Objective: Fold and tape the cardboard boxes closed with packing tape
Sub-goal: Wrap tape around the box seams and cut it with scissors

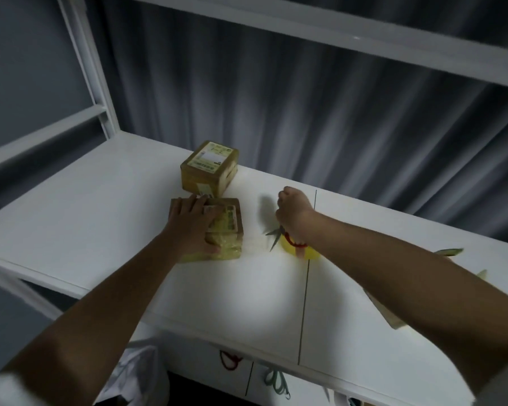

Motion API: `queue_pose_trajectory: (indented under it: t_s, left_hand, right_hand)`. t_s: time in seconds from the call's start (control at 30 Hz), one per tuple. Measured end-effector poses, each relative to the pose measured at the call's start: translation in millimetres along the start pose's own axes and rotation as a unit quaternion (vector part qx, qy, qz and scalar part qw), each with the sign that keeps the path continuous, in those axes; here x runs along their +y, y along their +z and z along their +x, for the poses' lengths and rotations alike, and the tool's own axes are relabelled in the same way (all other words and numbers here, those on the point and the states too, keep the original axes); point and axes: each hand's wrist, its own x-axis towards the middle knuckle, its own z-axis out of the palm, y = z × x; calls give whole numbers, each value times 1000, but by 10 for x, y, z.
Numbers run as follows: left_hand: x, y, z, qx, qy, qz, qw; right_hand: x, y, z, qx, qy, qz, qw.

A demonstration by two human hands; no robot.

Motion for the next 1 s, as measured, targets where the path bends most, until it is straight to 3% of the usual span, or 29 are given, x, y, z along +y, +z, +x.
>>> queue_pose_trajectory:
  t_s: [0.2, 0.4, 0.5, 0.53, 0.57, 0.6, 0.7, 0.73, 0.8, 0.87, 1.0]
  left_hand:
    - [-25, -38, 26, -9, 1, 11, 1000]
    - [-158, -109, -20, -13, -4, -13, 1000]
    - [-198, -140, -46, -24, -18, -73, 997]
    - [-199, -159, -53, -27, -23, -90, 995]
    - [-193, -187, -58, -32, -29, -109, 993]
    - [-179, -222, -67, -38, -34, -131, 990]
    - [-135, -315, -96, -70, -45, -192, 978]
    - [-122, -347, -121, -77, -49, -207, 974]
    - [-123, -415, -190, -97, -60, -239, 964]
    - [-146, -504, -278, -143, -63, -283, 946]
    - [-242, -642, -355, -263, -56, -391, 880]
  right_hand:
    - [-158, -67, -90, 28, -47, 5, 998]
    - [-462, 383, -390, -18, 63, 177, 982]
    - [-596, 527, -517, 49, 86, 312, 945]
    - [-606, 585, -514, 89, 101, 384, 914]
    - [-595, 640, -515, 129, 120, 482, 858]
    - [-592, 673, -514, 150, 129, 602, 773]
    - [-635, 557, -475, 122, 95, 887, 434]
    - [-657, 494, -435, 107, 78, 930, 343]
    - [-688, 371, -353, 113, 43, 971, 207]
    - [-699, 262, -322, 161, 45, 976, 142]
    - [-763, 160, -307, 219, 63, 969, 96]
